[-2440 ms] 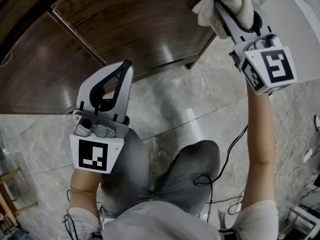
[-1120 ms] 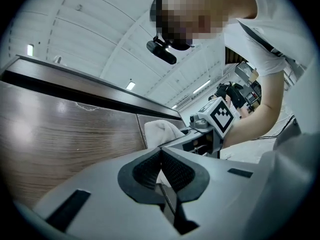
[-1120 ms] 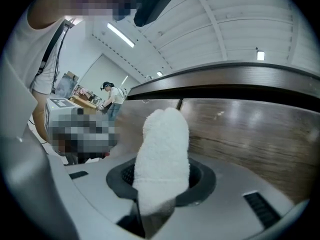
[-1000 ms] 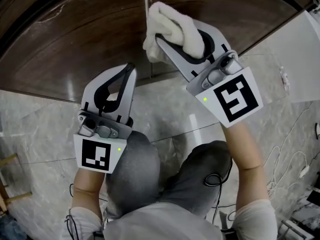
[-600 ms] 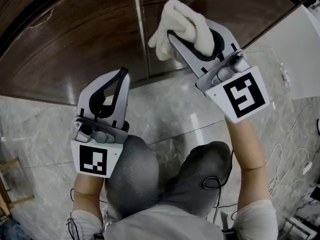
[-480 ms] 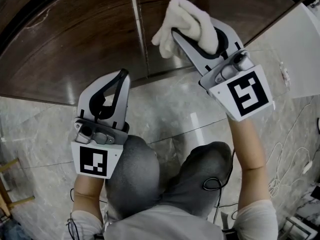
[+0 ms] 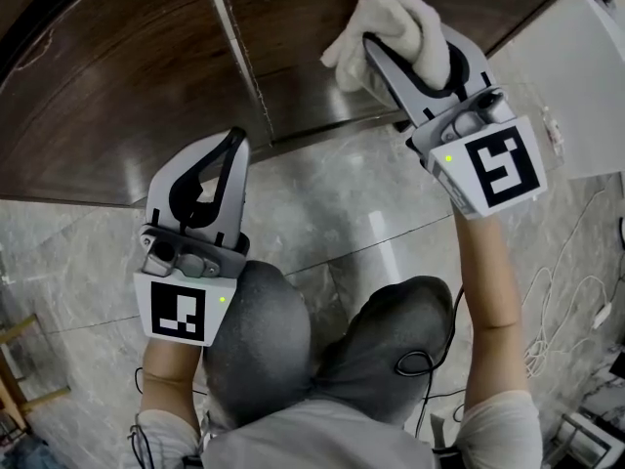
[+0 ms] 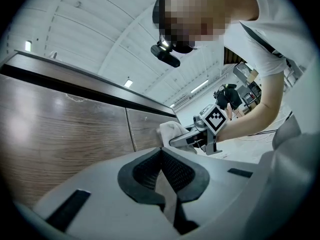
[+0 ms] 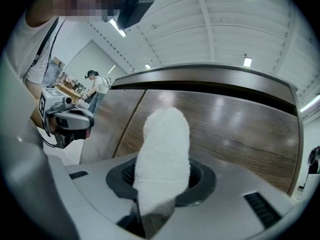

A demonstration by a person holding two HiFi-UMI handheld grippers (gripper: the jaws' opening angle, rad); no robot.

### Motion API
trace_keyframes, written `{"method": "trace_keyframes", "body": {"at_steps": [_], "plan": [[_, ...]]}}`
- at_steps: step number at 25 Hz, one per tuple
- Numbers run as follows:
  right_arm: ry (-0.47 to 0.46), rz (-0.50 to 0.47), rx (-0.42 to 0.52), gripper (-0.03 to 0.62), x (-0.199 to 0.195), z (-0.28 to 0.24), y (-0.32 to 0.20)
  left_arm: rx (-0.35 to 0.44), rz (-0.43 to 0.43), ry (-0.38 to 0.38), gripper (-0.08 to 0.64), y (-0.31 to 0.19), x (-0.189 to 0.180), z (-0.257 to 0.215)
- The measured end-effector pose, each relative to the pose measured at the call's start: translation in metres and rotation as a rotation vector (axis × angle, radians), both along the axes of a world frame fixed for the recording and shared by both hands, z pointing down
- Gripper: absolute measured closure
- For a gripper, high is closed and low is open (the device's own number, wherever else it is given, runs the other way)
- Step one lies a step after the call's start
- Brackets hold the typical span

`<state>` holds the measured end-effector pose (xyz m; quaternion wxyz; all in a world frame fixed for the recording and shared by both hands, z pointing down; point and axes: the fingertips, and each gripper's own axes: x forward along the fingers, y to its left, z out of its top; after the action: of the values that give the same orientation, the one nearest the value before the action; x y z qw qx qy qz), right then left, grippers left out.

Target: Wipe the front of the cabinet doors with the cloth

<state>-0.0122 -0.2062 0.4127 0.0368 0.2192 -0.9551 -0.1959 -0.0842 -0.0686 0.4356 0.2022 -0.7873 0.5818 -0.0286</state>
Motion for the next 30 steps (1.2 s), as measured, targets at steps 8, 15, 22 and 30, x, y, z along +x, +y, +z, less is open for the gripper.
{"method": "trace_keyframes", "body": {"at_steps": [8,15,22,30], "plan": [[0.012,0.075,-0.014,0.454,0.042,0.007,-0.028,-0.010,0.021,-0.010,0.541,-0.010,0.022,0.002],[0.003,0.148,-0.022,0.454,0.084,0.016,-0.054,-0.026,0.045,-0.022,0.541,-0.021,0.048,0.011],[0.006,0.215,-0.032,0.454,0.110,0.025,-0.074,-0.030,0.048,-0.027,0.541,-0.025,0.056,0.014],[-0.024,0.310,-0.057,0.454,0.145,0.032,-0.096,-0.041,0.055,-0.034,0.541,-0.031,0.064,0.019]]}}
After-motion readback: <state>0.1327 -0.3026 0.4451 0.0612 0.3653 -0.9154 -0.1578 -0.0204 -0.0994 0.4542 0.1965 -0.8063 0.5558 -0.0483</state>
